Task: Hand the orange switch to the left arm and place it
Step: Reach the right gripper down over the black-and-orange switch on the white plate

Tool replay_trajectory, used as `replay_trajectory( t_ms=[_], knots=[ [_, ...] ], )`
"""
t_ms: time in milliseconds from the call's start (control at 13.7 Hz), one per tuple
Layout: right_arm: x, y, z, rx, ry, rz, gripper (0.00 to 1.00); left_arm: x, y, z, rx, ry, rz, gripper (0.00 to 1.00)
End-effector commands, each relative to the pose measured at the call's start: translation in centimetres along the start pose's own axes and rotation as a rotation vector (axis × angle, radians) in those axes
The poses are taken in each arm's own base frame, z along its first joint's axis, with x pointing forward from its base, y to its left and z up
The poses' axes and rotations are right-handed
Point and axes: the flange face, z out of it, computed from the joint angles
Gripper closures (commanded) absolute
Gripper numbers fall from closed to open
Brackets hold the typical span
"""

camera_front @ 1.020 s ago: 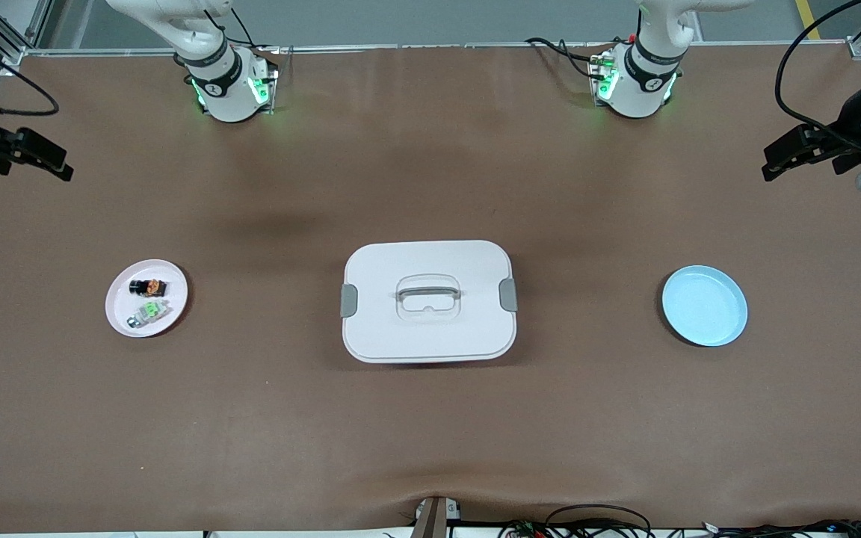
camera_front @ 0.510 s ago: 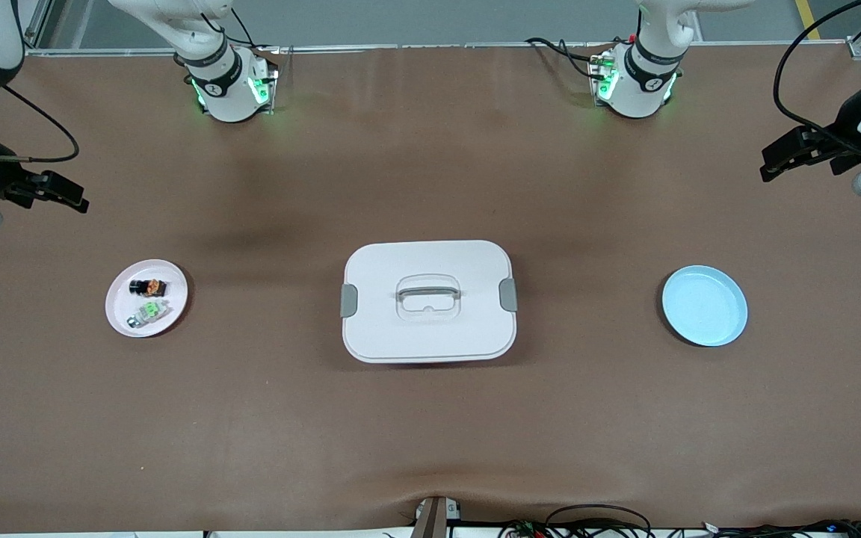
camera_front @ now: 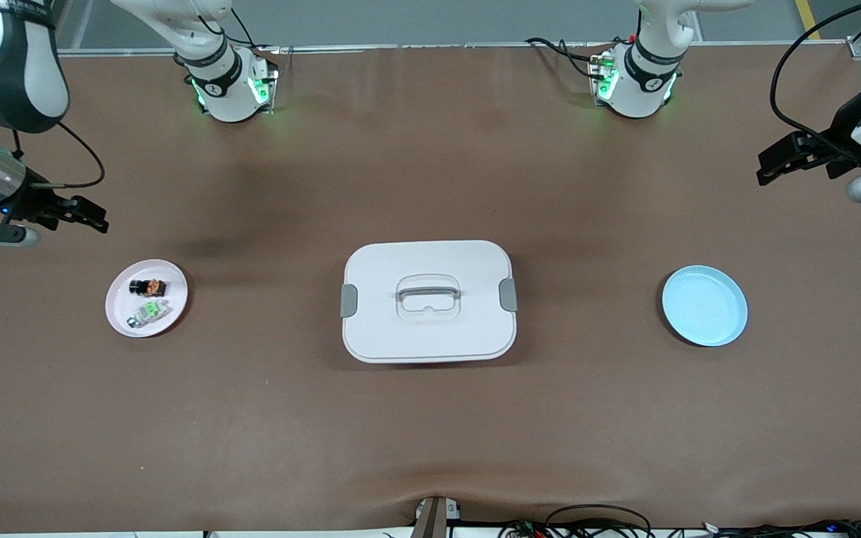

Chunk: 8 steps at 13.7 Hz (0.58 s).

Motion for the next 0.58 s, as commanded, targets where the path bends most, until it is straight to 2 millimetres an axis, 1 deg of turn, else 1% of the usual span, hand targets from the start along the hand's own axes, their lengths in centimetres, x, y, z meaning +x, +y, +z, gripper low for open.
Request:
replay_trajectory(
  t_ms=[0, 219, 364, 510],
  knots=[
    [0.4, 0.4, 3.0, -0.011, -0.019, -0.013, 0.00, 0.2, -0.1, -0.2, -0.001, 0.009, 0.000, 0.00],
    [0.0, 0.0, 5.0, -0.036, 0.009, -0.036, 0.00, 0.4, 0.1, -0.1, -0.002, 0.018, 0.001, 0.00],
    [-1.1, -0.2, 7.5, -0.036, 0.045, -0.040, 0.00, 0.6, -0.1, 0.1, -0.005, 0.014, 0.011, 0.00],
    [-1.6, -0.2, 10.0, -0.032, 0.044, -0.039, 0.00, 0.6, 0.0, 0.1, -0.005, 0.014, 0.014, 0.00]
  ],
)
